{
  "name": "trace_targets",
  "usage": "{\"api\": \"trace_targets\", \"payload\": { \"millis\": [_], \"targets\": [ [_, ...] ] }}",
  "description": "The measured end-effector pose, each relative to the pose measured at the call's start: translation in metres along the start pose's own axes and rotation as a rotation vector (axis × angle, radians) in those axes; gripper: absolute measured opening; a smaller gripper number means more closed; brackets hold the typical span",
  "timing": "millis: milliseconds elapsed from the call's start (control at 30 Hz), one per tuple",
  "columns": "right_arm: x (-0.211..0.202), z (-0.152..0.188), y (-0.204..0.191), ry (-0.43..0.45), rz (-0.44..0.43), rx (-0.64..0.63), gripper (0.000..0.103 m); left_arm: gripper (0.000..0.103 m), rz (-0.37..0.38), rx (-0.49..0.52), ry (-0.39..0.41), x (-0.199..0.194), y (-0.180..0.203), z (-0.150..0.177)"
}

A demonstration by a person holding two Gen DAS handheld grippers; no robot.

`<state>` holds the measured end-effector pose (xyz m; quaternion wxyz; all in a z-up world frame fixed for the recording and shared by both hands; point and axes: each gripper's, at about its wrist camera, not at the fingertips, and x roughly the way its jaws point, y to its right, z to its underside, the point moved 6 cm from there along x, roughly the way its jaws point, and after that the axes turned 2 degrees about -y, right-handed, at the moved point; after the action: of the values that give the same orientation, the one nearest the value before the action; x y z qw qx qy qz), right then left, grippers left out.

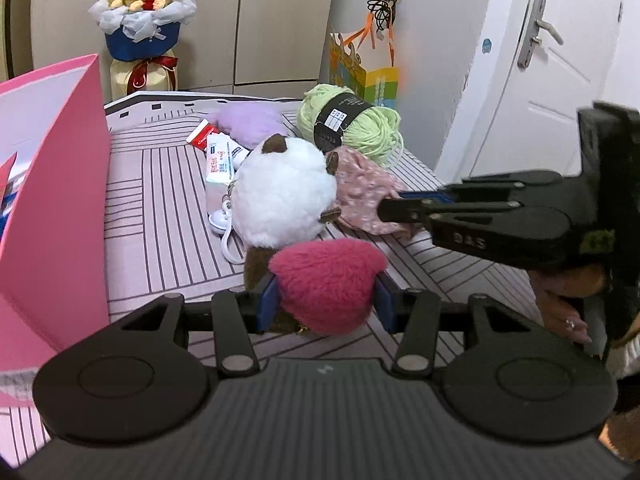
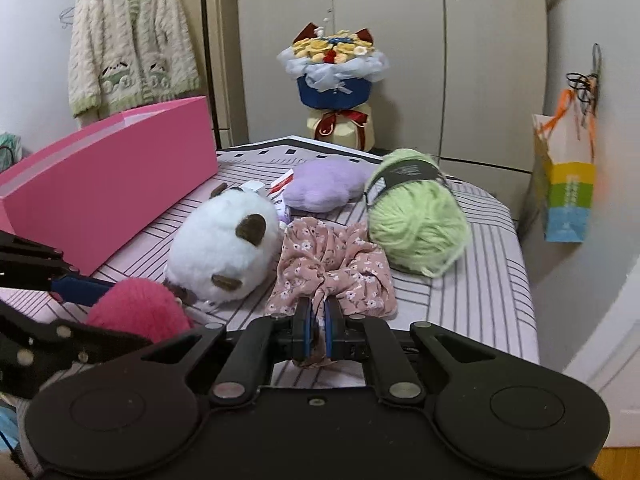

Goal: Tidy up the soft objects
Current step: 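Close the left gripper on the pink pompom while the right gripper grasps the floral scrunchie, then carry the pink pompom with the left gripper over the pink box while the right gripper carries the scrunchie there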

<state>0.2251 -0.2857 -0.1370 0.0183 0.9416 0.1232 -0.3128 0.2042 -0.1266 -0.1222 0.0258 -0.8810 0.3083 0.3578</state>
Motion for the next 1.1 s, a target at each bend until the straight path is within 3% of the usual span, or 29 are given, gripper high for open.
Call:
{"api": "trace_targets", "payload": {
  "millis": [300, 633, 900, 1100],
  "targets": [
    [-0.029, 0.018, -0.002, -0.011, 0.038, 0.009, 0.009, 0.048, 0.005, -0.032, 0.004, -0.016, -0.003, 0.001],
    [-0.058, 0.028, -0.015, -0.027, -0.037, 0.041, 0.009, 0.048, 0.036, -0.073, -0.031, -0.034, -0.008, 0.010],
    [-0.076, 0.018, -0.038, -0.124, -0.197, 0.041, 0.009, 0.048, 0.034, -0.094, -0.115, -0.046, -0.011, 0.021],
    [-0.089, 0.008, -0.061, -0.176, -0.309, 0.015, 0.009, 0.048, 0.041, -0.095, -0.124, -0.073, -0.014, 0.023]
  ]
}}
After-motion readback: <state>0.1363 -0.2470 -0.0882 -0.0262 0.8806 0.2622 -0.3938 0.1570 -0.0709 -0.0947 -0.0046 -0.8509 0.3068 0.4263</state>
